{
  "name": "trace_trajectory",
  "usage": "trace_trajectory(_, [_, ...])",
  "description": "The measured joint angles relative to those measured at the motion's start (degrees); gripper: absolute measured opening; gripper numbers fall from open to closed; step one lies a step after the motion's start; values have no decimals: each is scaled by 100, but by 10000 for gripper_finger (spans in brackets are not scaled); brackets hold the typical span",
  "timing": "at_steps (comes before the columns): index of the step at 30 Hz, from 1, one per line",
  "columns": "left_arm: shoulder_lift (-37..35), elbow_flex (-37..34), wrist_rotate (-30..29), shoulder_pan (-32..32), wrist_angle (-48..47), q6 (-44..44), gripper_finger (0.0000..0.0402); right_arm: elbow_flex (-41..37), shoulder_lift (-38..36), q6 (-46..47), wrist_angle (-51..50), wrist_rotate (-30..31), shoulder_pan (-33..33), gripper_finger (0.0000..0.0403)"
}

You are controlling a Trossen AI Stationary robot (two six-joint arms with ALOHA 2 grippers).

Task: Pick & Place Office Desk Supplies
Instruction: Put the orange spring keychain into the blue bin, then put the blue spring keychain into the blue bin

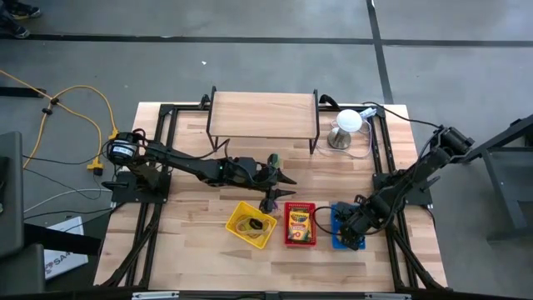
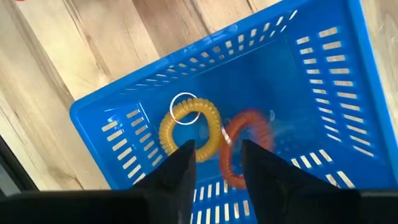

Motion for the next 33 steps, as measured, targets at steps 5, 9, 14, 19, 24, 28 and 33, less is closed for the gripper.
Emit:
trace_trajectory(5, [0,0,0,0,0,0,133,0,0,-9,0,0,0,136])
trace_trajectory(9, [0,0,0,0,0,0,133,2,0,-41,2,0,0,139])
trace_trajectory(14, [0,0,0,0,-8,0,133,0,0,-56,19,0,0,139])
trace_trajectory(19, [0,0,-1,2,-212,-49,133,2,-34,-274,66,-13,-45,139])
trace_trajectory(24, [0,0,0,2,-479,-94,133,0,-299,-647,71,-213,-413,133])
trace_trajectory(28, [0,0,-2,2,-548,-92,133,2,-664,-1140,63,-258,-819,127])
trace_trajectory(33, [0,0,-1,2,-648,-99,133,2,-1108,-1851,23,-175,-1403,121])
